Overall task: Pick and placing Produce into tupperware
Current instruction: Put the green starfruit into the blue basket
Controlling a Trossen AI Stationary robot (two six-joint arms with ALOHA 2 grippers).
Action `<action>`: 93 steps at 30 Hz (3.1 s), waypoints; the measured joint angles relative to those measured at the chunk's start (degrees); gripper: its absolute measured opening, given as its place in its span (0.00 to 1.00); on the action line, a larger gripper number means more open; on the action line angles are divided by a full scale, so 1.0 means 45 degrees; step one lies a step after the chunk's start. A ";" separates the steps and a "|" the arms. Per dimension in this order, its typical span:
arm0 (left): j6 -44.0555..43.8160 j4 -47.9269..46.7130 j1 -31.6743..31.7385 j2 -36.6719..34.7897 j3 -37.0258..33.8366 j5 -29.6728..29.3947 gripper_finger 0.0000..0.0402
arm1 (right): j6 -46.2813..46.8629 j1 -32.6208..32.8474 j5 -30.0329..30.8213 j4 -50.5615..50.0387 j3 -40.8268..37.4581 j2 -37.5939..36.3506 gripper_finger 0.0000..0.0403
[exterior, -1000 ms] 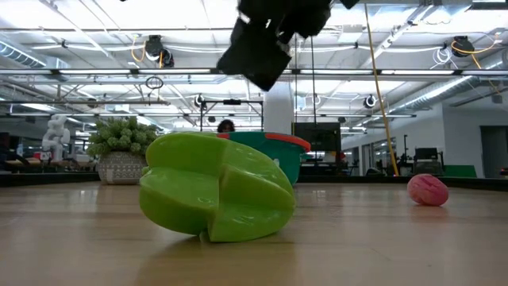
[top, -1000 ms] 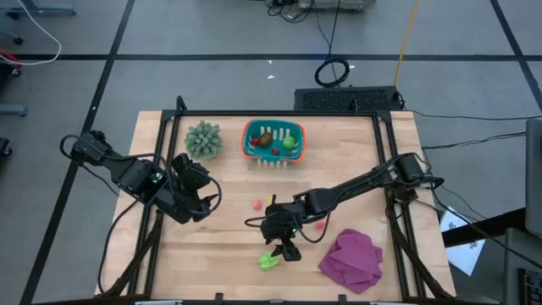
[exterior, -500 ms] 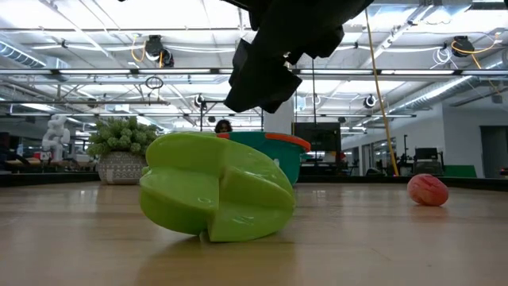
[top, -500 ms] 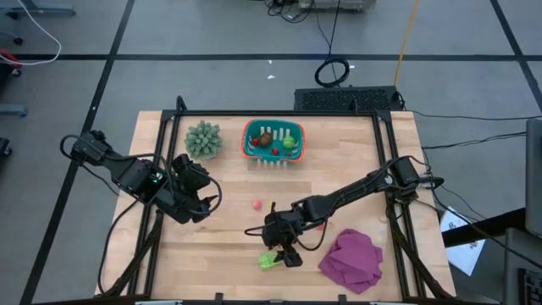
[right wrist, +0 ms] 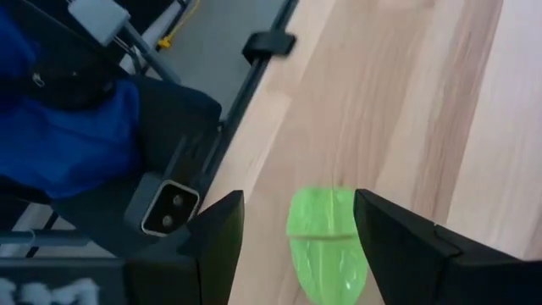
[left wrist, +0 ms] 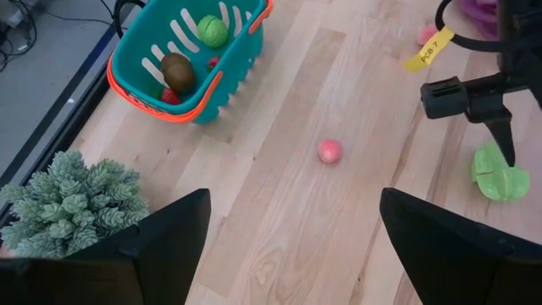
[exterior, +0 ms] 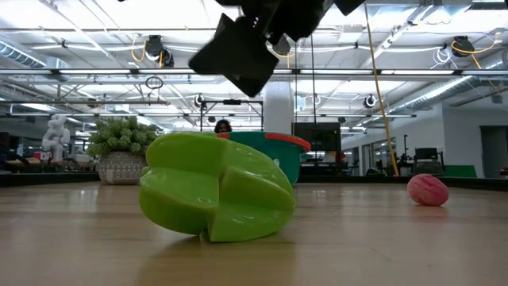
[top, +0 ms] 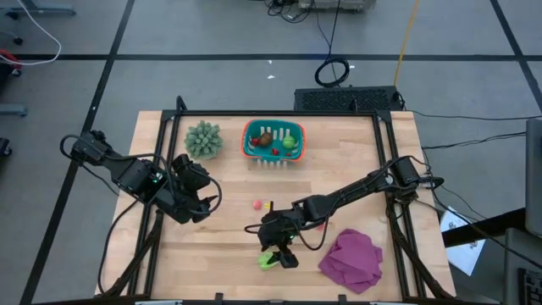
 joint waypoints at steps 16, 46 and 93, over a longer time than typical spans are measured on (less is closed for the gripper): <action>0.0150 -0.0001 0.0000 0.0000 0.0000 0.0004 0.87 | 0.0997 -0.0024 0.0000 0.0552 0.0000 -0.0005 0.54; 0.0131 -0.0005 0.0000 0.0000 0.0000 0.0001 0.87 | 0.1025 0.0238 0.2651 -0.1660 0.0000 -0.0015 0.62; 0.0723 0.0593 0.0000 -0.0005 0.0000 0.0049 0.87 | 0.2427 0.0971 0.2249 -0.0474 0.0039 0.1617 0.63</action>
